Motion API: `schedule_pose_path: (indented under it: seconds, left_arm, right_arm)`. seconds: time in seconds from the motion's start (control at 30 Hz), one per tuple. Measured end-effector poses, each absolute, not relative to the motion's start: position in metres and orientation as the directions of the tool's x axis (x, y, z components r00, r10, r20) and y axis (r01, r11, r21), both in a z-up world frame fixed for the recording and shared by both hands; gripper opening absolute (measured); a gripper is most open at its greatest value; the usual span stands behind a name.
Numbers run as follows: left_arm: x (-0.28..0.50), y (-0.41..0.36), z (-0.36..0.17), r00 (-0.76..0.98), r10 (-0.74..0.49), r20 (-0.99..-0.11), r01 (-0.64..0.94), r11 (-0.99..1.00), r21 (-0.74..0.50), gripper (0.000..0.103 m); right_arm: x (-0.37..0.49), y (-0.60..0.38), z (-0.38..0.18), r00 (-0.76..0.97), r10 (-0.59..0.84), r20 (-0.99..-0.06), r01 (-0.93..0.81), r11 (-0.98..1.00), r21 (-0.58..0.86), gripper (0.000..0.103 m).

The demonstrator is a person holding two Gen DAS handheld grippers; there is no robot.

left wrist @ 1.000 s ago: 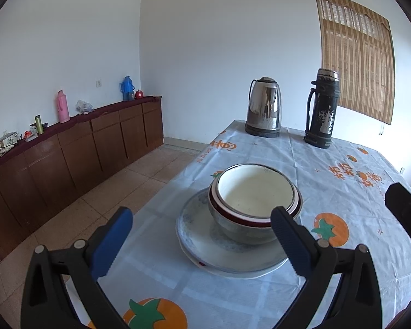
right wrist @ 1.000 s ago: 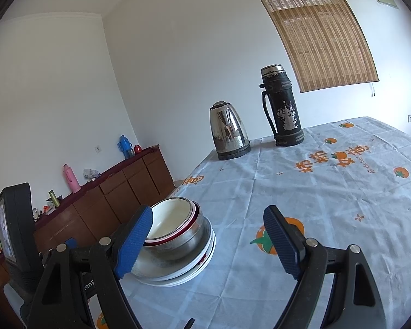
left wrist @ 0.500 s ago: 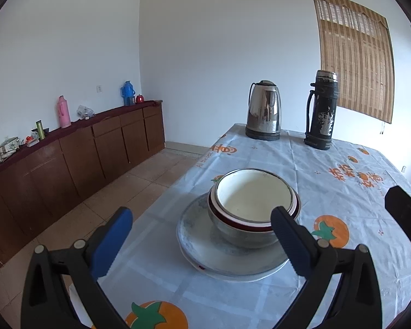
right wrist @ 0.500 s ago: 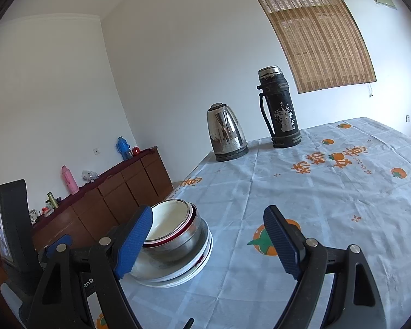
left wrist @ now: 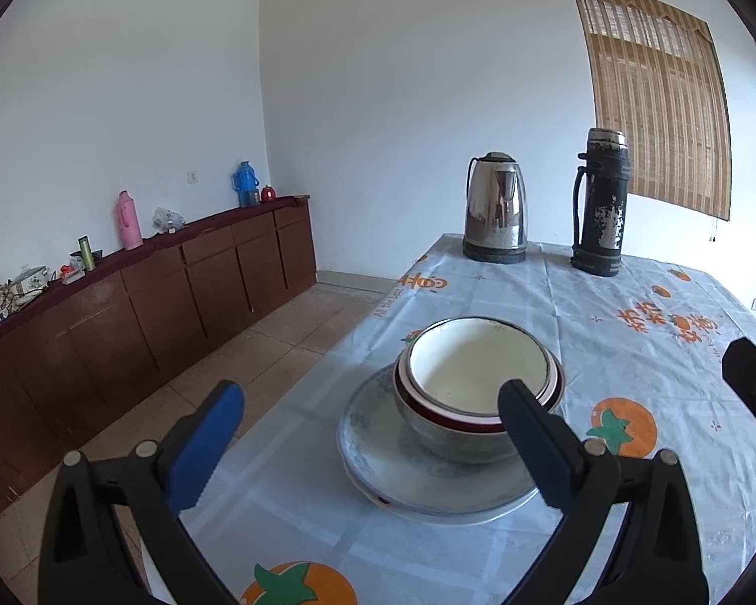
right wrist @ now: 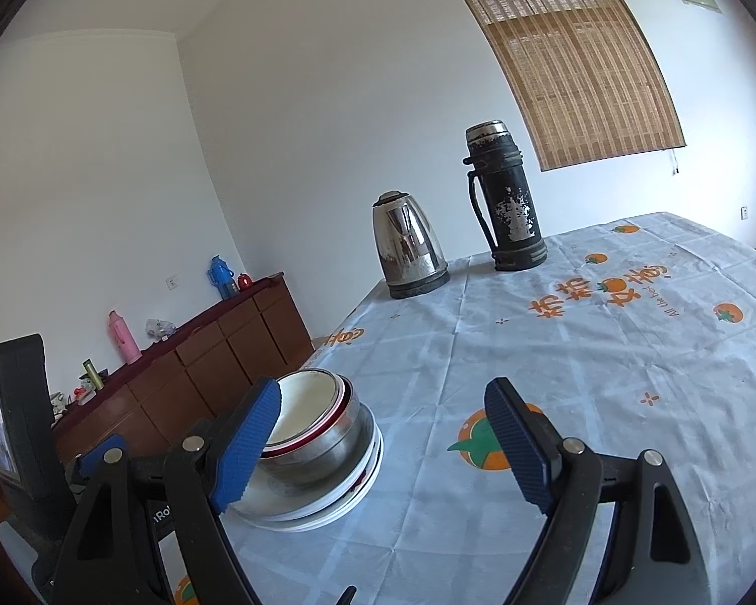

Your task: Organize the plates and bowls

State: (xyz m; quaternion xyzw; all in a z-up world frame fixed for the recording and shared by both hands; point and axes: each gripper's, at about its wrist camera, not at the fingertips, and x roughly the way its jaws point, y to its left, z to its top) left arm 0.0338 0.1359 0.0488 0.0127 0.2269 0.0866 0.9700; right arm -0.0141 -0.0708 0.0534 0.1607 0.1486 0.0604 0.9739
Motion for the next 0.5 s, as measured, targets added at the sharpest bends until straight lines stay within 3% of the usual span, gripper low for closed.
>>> schedule_pose_path:
  seconds: [0.5]
  left_arm:
    - [0.0333, 0.1288, 0.0485, 0.881, 0.169, -0.442, -0.154, 0.986, 0.069, 0.103]
  right_arm:
    - [-0.0108, -0.0796, 0.0488, 0.946, 0.163, -0.278, -0.057, 0.934, 0.353, 0.085]
